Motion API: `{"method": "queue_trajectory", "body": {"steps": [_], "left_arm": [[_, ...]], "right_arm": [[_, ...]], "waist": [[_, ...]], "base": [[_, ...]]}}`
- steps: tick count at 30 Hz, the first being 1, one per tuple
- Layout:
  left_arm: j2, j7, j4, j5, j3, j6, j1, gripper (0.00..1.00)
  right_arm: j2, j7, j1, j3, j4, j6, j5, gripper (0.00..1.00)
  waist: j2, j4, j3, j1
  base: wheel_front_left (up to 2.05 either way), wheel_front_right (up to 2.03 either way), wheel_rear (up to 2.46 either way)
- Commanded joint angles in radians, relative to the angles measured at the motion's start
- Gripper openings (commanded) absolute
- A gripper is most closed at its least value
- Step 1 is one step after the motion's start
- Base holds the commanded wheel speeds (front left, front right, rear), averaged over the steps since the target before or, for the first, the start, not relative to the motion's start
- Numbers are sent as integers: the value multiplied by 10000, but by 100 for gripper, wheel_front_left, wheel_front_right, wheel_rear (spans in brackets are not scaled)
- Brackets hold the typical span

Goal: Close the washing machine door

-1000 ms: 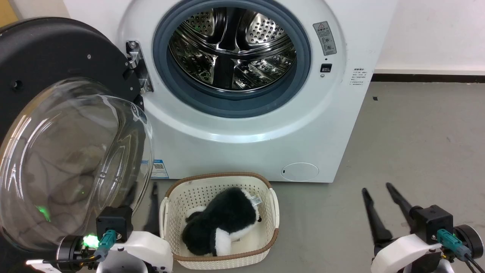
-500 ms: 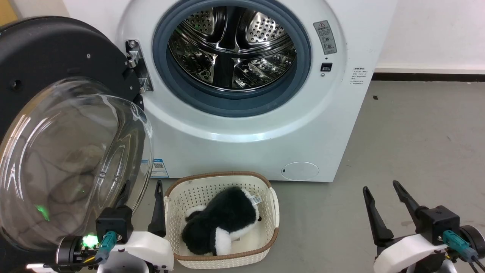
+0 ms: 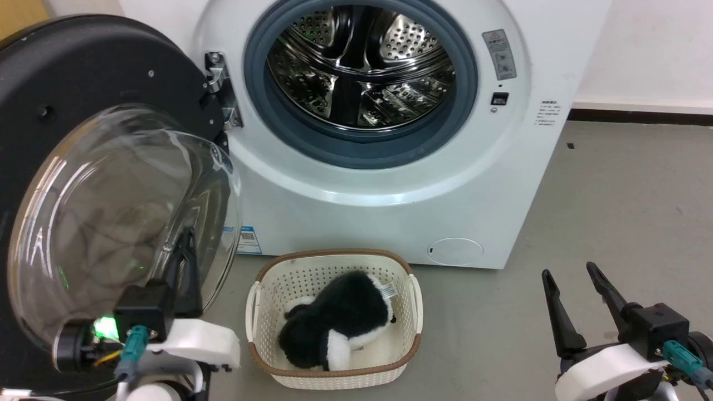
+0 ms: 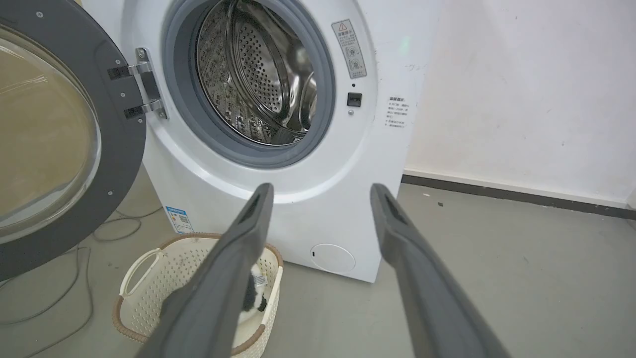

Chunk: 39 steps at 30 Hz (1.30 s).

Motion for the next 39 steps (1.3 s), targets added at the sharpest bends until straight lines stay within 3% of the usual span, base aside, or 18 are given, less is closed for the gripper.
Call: {"method": "queue_trajectory", "body": {"steps": [1,9,21,29,39], "left_arm": [[169,-106,-181,72,43,93,-263,0],[388,-252,-671,-468,466,46,-978,0],[633,-503,-857,-1225,1776,-698,-2327,0],[642,-670,-568,-1974,3143,-1203,-3138,0],[927,-673,835,-3699,4795,-1427,-3812,0]], "right_arm": [[13,-102,-71,-56,0,2,149,100],[16,-247,-78,-168,58,2,275,100],[21,-498,-169,-375,263,3,443,100],[25,-665,-208,-500,305,4,529,100],[29,-874,-255,-665,288,4,629,100]], "waist": [[0,103,18,0],[0,505,93,0],[0,1261,292,0],[0,1747,377,0],[0,2302,487,0]], "base": [[0,0,0],[0,0,0],[0,0,0],[0,0,0],[0,0,0]]}}
